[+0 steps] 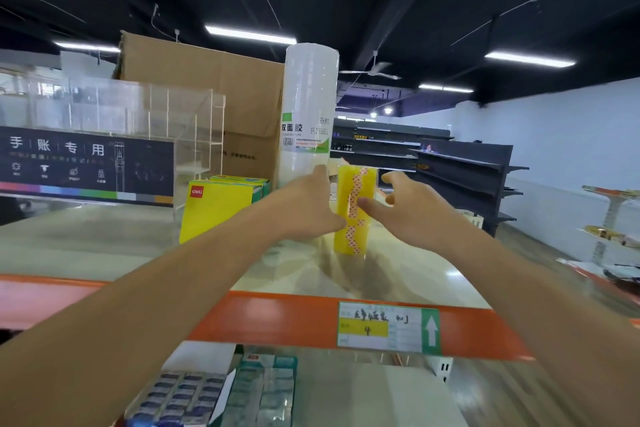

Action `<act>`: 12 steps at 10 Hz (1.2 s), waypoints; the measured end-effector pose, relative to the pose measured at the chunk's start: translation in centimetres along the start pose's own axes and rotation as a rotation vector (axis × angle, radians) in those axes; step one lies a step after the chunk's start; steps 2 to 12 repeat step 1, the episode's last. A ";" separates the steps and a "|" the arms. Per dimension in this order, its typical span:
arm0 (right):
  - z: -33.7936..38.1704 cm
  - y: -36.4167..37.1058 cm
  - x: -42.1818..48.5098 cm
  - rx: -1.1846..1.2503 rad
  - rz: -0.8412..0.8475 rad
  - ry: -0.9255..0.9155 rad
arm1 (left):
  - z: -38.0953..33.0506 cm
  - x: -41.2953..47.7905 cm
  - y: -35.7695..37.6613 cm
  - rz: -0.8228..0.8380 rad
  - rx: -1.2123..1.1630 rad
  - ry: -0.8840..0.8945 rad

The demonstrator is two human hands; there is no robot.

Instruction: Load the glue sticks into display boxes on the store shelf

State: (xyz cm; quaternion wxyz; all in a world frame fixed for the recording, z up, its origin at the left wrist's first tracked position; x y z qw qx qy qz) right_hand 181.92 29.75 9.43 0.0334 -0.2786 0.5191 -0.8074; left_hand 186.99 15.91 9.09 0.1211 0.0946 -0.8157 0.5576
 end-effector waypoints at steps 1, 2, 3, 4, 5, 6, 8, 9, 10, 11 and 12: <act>0.5 -1.1 -1.0 0.059 -0.066 -0.037 | -0.4 -1.0 -1.3 -0.106 -0.020 0.040; 0.5 -1.1 -1.0 0.059 -0.066 -0.037 | -0.4 -1.0 -1.3 -0.106 -0.020 0.040; 0.5 -1.1 -1.0 0.059 -0.066 -0.037 | -0.4 -1.0 -1.3 -0.106 -0.020 0.040; 0.5 -1.1 -1.0 0.059 -0.066 -0.037 | -0.4 -1.0 -1.3 -0.106 -0.020 0.040; 0.5 -1.1 -1.0 0.059 -0.066 -0.037 | -0.4 -1.0 -1.3 -0.106 -0.020 0.040; 0.5 -1.1 -1.0 0.059 -0.066 -0.037 | -0.4 -1.0 -1.3 -0.106 -0.020 0.040; 0.5 -1.1 -1.0 0.059 -0.066 -0.037 | -0.4 -1.0 -1.3 -0.106 -0.020 0.040; 0.5 -1.1 -1.0 0.059 -0.066 -0.037 | -0.4 -1.0 -1.3 -0.106 -0.020 0.040; 0.5 -1.1 -1.0 0.059 -0.066 -0.037 | -0.4 -1.0 -1.3 -0.106 -0.020 0.040; 0.5 -1.1 -1.0 0.059 -0.066 -0.037 | -0.4 -1.0 -1.3 -0.106 -0.020 0.040; 0.5 -1.1 -1.0 0.059 -0.066 -0.037 | -0.4 -1.0 -1.3 -0.106 -0.020 0.040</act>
Point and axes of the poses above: each hand's wrist, its own x-axis towards the middle knuckle, its own y-axis out of the palm, z = x × y, the point moved 9 cm from there along x, towards the middle knuckle, and after that the axes turned 3 degrees about z, right-handed, at the moved point
